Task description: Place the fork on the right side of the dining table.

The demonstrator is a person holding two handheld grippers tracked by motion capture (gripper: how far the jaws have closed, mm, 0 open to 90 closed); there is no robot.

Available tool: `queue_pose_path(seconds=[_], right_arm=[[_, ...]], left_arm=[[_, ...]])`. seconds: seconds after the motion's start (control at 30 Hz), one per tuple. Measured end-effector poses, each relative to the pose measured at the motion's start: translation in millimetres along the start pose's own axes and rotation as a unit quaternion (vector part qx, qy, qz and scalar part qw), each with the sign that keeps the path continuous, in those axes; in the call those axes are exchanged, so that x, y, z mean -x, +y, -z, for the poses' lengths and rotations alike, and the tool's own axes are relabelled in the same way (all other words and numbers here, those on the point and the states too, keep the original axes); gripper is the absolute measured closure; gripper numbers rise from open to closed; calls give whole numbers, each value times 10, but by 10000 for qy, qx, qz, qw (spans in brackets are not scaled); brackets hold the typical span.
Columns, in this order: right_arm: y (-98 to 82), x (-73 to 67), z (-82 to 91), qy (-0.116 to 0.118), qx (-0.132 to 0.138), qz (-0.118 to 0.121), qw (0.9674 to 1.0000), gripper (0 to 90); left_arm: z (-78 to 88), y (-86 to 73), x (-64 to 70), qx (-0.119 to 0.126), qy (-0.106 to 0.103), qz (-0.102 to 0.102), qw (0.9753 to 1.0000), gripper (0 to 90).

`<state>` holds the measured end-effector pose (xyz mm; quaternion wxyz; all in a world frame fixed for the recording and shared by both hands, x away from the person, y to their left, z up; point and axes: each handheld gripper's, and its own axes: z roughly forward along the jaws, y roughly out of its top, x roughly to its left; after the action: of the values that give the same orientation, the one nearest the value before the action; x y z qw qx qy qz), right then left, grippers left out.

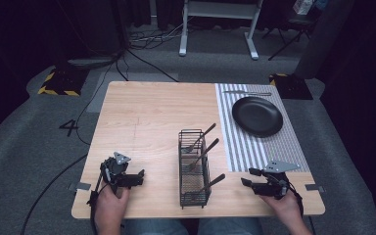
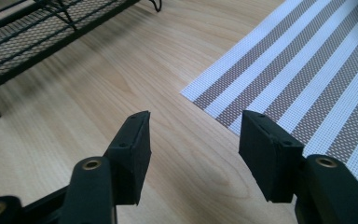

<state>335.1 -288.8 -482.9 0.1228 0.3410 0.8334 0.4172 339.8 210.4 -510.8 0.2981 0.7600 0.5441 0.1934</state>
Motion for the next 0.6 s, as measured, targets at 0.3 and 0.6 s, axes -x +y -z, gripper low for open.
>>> queue_pose_path(seconds=[0.3, 0.6], right_arm=[[252, -203, 280, 498, 166, -65, 9986, 461], [495, -395, 486, 608, 141, 111, 9980, 456]], left_arm=[[0, 0, 1, 1, 0, 3, 10000, 2], [0, 0, 0, 0, 0, 0, 10000, 2]])
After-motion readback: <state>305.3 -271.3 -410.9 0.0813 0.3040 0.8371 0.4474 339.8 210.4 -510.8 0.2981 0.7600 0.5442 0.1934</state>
